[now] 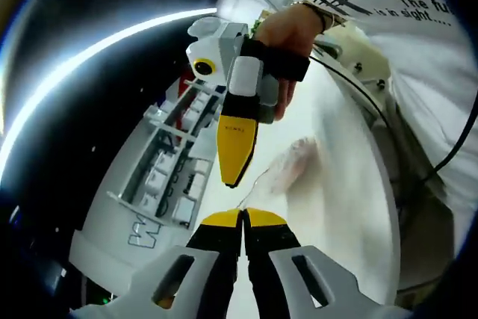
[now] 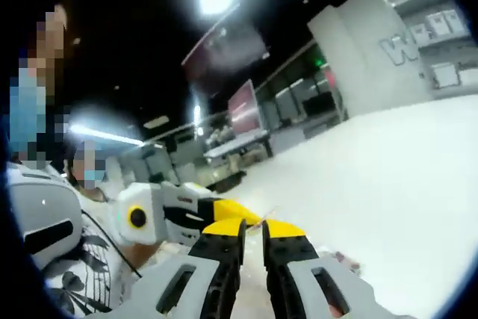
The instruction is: Open the resealable bag by pulling the two sides of the seal apart until the entire bag opening is separated and visibly accessible.
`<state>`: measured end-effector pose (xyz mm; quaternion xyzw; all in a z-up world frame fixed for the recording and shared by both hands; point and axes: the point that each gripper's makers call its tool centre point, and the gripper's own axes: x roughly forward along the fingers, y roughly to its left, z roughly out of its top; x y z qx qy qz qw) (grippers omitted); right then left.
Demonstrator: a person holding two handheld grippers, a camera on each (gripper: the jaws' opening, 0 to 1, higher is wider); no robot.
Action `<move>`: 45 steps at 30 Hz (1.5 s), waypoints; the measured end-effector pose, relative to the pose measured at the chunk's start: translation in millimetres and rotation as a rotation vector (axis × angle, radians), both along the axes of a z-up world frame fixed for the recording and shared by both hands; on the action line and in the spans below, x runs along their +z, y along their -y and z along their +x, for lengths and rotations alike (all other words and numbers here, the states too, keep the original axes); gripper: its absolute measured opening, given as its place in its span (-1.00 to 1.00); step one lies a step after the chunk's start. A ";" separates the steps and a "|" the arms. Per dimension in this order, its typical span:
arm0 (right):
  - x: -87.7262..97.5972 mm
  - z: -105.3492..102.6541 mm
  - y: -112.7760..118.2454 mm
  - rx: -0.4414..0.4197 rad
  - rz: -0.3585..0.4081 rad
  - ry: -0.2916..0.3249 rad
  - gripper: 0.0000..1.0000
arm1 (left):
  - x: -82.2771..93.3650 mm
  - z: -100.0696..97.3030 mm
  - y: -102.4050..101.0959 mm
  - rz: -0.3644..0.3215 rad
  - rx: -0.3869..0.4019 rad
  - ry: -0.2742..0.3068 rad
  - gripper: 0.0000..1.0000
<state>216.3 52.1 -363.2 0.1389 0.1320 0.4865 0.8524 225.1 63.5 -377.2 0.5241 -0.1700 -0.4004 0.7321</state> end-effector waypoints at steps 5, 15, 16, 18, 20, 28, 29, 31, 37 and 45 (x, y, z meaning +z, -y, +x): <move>-3.9 0.4 -3.5 -0.003 -0.004 -0.027 -0.84 | 1.3 -2.7 4.9 -0.005 -0.027 0.000 -0.98; -13.1 -1.4 2.0 -0.014 -0.034 -0.040 -0.86 | 2.7 -3.3 6.4 -0.018 -0.037 0.002 -0.98; -13.3 -2.6 2.0 -0.008 -0.021 -0.053 -0.88 | 2.4 -3.3 6.6 -0.017 -0.038 0.001 -0.98; -13.7 -2.6 3.1 -0.007 -0.009 -0.063 -0.89 | 1.4 -3.5 7.3 -0.017 -0.041 -0.004 -0.98; -13.9 -2.7 3.4 -0.010 -0.004 -0.067 -0.94 | 0.3 -3.5 7.4 -0.012 -0.042 -0.007 -0.98; -16.5 -2.6 5.5 -0.020 -0.023 -0.036 -1.00 | -2.6 -3.4 6.0 0.020 -0.040 0.000 -0.98; -16.9 -2.7 5.5 -0.021 -0.027 -0.030 -1.00 | -3.0 -3.3 5.2 0.024 -0.038 0.000 -0.98; -16.8 -2.8 6.0 -0.022 -0.028 -0.021 -1.00 | -2.7 -3.4 3.9 0.021 -0.036 0.000 -0.98; -17.8 -2.7 8.3 -0.019 -0.017 -0.018 -1.00 | -3.5 -4.0 4.4 0.018 -0.042 -0.005 -0.98; -15.9 9.9 31.1 -0.085 -0.010 -0.038 -1.00 | -8.9 0.8 -7.9 0.046 0.001 -0.008 -0.98</move>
